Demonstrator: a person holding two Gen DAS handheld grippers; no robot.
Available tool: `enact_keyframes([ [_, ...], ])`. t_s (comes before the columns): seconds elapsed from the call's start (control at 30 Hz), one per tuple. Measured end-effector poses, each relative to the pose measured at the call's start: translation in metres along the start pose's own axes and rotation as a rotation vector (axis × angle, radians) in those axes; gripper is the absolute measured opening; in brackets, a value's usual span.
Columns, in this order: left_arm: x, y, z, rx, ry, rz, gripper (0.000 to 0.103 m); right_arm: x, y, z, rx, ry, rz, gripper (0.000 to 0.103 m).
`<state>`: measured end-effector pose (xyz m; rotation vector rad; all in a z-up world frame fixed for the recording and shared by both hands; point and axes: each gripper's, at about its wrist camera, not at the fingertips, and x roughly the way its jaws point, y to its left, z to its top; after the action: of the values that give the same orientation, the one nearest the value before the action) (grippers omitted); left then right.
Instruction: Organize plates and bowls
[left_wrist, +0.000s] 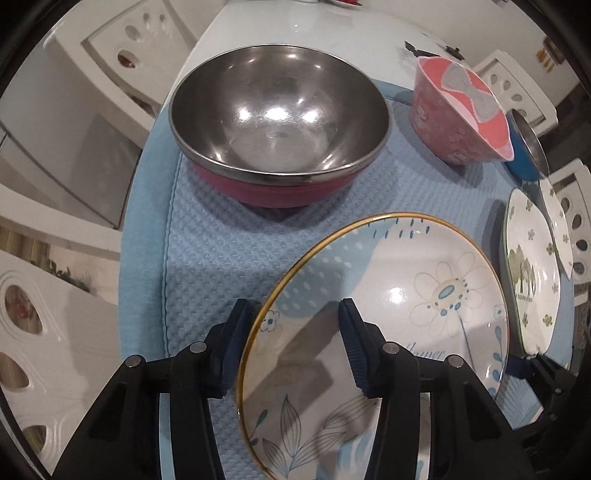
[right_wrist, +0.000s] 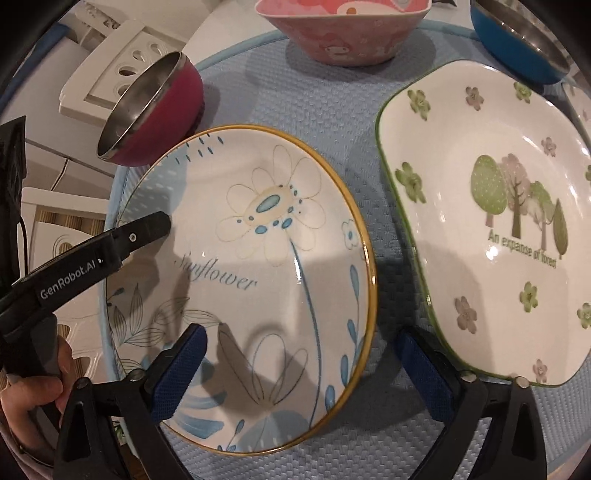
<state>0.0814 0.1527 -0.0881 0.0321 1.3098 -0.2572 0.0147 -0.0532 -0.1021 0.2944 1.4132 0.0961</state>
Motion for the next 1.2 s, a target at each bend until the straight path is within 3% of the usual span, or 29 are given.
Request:
enact_keyframes([
  [0.03,-0.001,-0.001,0.000,0.013,-0.001,0.000,0.046,-0.003,0.000,-0.002,-0.007,-0.008,-0.023,0.078],
  [0.07,0.000,-0.008,0.000,0.025,-0.009,-0.002,0.046,-0.006,0.004,-0.004,-0.018,-0.022,-0.058,0.055],
  [0.13,0.002,-0.024,-0.006,0.055,-0.023,0.001,0.046,-0.019,0.001,-0.002,-0.045,-0.062,-0.051,0.037],
  [0.4,-0.009,-0.031,-0.037,0.055,0.009,-0.024,0.046,-0.022,-0.010,-0.002,-0.098,-0.023,-0.005,0.035],
  [0.9,-0.027,-0.101,-0.133,0.056,0.134,-0.060,0.046,-0.048,-0.087,-0.089,-0.107,0.086,0.017,0.035],
  [1.2,-0.026,-0.138,-0.155,0.064,0.204,-0.082,0.045,-0.049,-0.126,-0.088,-0.076,0.095,0.028,0.035],
])
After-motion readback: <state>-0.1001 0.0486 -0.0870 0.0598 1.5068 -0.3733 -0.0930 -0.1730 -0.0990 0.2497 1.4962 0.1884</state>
